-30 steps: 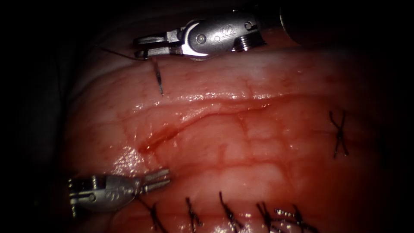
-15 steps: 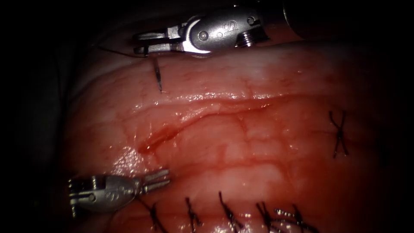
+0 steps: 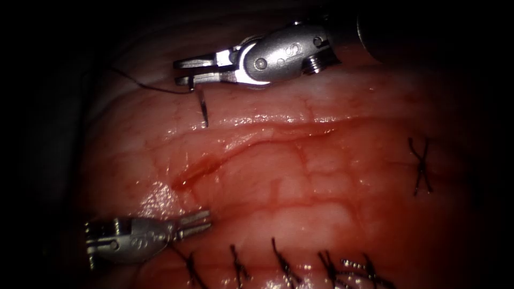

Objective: Wound Closure
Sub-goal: Throw the needle through the skin above the incision

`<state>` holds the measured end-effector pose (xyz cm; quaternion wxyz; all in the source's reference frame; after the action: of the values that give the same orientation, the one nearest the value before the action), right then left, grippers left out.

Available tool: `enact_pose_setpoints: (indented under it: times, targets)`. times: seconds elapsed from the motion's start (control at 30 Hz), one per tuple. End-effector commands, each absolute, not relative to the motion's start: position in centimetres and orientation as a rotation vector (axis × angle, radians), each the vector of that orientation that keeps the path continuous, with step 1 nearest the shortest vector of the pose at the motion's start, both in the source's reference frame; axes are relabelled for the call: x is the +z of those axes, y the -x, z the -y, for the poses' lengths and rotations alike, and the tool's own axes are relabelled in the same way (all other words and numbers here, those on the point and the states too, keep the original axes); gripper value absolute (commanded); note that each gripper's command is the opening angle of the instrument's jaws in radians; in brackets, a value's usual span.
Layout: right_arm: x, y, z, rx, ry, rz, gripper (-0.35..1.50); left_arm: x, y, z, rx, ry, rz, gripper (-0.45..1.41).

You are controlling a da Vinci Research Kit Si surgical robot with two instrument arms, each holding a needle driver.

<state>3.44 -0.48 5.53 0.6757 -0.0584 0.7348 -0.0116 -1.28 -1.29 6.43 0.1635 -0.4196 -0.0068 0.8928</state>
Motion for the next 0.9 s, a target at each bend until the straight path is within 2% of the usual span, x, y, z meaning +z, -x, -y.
enact_pose_setpoints:
  times: [0.03,0.9]
  targets:
    - [5.61,-3.51,0.46,-0.03,0.134,-1.653,-0.35,6.48,1.34,1.31,2.546,1.196,0.02,-0.08]
    - [5.7,-3.55,0.66,-0.237,0.278,-1.662,-0.35,6.37,1.39,1.16,2.505,1.212,0.024,-0.08]
